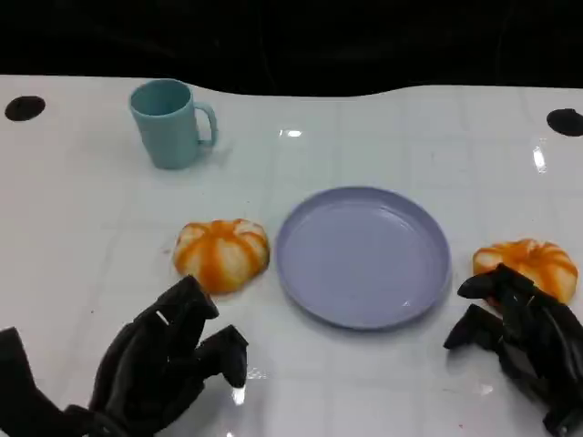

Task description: Grasp the bread from the table and place it into the plate.

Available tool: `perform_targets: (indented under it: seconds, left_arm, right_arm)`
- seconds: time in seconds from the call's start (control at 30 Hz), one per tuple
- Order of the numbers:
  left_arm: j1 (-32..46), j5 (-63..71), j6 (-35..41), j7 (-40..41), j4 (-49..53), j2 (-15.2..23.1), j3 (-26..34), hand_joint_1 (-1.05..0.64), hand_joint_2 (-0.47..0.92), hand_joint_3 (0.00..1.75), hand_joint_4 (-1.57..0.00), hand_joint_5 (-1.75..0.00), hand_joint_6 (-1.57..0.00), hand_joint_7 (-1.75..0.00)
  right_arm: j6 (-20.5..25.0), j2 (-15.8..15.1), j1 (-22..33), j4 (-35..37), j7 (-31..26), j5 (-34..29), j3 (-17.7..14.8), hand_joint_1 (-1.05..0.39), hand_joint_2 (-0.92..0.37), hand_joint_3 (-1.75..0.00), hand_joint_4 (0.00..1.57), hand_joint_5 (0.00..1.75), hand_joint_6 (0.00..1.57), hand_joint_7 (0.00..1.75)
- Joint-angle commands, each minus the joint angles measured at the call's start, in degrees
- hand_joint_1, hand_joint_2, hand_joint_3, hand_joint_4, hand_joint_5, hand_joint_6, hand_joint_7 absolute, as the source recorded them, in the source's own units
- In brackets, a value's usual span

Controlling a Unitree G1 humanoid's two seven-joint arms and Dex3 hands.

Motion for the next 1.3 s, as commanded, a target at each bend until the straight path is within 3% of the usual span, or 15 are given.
perform_targets:
  seconds: [0.03,0.1,0.13,0.17,0.2,0.27,0.3,0.37,0.47,0.8,1.13,1.3]
  left_arm:
    - [-1.20,5.09,-5.24,1.12,-1.07,1.92,-1.10,-0.56,0.92,0.37,-0.66,-1.68,-0.51,-1.43]
    - [-1.31,7.50,-6.61,2.63,-2.59,2.39,-1.68,-0.56,0.92,0.37,-0.65,-1.67,-0.52,-1.38]
    - [-1.37,9.17,-7.47,3.74,-3.80,2.76,-2.12,-0.55,0.92,0.35,-0.61,-1.40,-0.49,-1.04]
    - [-1.39,10.37,-8.02,4.56,-4.67,2.98,-2.43,-0.54,0.92,0.34,-0.60,-1.19,-0.57,-0.66]
    - [-1.36,11.06,-8.30,5.06,-5.18,3.07,-2.62,-0.53,0.92,0.33,-0.60,-1.11,-0.60,-0.52]
    - [-1.73,14.50,-9.09,5.99,-7.53,5.14,-3.63,-0.53,0.92,0.33,-0.60,-1.06,-0.62,-0.41]
    - [-2.05,17.03,-9.65,6.57,-9.23,6.69,-4.34,-0.52,0.92,0.28,-0.38,-0.86,-0.44,-0.23]
    - [-2.29,19.75,-10.08,7.35,-11.14,8.29,-5.16,-0.51,0.92,0.25,-0.26,-0.74,-0.34,-0.12]
    - [-3.86,30.17,-15.16,11.46,-12.15,12.24,-7.08,-0.52,0.92,0.18,-0.13,-0.62,-0.29,-0.05]
    - [-6.49,49.69,-27.22,22.14,-9.46,18.62,-11.15,-0.48,0.92,0.02,-0.06,-0.43,-0.28,-0.01]
    - [-10.58,71.75,-26.87,32.96,-9.25,24.78,-14.68,-0.52,0.84,0.00,-0.05,-0.27,-0.30,0.00]
    - [-12.94,76.58,-24.35,31.77,-8.92,27.25,-16.65,-0.52,0.85,0.00,-0.02,-0.22,-0.26,0.00]
  right_arm:
    - [0.77,-0.11,0.15,0.37,-0.99,-0.37,0.28,-0.54,-0.92,-0.24,0.68,1.57,0.61,1.28]
    - [0.46,-0.20,-0.04,0.75,-0.51,-0.29,0.26,-0.54,-0.92,-0.24,0.68,1.57,0.61,1.27]
    - [0.23,-0.27,-0.17,1.05,-0.13,-0.24,0.23,-0.53,-0.92,-0.25,0.67,1.57,0.60,1.26]
    - [0.06,-0.32,-0.28,1.27,0.14,-0.20,0.20,-0.52,-0.92,-0.26,0.66,1.56,0.60,1.25]
    - [-0.04,-0.34,-0.34,1.41,0.29,-0.19,0.17,-0.52,-0.92,-0.26,0.66,1.56,0.60,1.25]
    - [0.26,-0.31,-0.64,1.57,0.18,-0.11,0.08,-0.52,-0.92,-0.26,0.66,1.56,0.60,1.24]
    - [0.50,-0.29,-0.85,1.66,0.07,-0.05,0.02,-0.53,-0.92,-0.25,0.67,1.55,0.61,1.24]
    - [0.72,-0.27,-1.11,1.83,-0.02,0.02,-0.05,-0.53,-0.92,-0.24,0.67,1.54,0.62,1.24]
    - [0.81,-0.27,-1.19,1.85,0.16,-0.02,-0.02,-0.53,-0.92,-0.24,0.68,1.54,0.62,1.24]
    - [0.24,-0.18,-0.84,1.53,-0.59,-0.39,0.25,-0.55,-0.92,-0.25,0.69,1.54,0.63,1.24]
    - [2.43,-0.30,-0.81,0.73,0.01,0.52,-0.22,-0.55,-0.92,-0.22,0.66,1.55,0.60,1.24]
    - [2.44,-0.01,-0.61,0.42,-0.56,0.54,-0.42,-0.55,-0.92,-0.22,0.67,1.56,0.61,1.25]
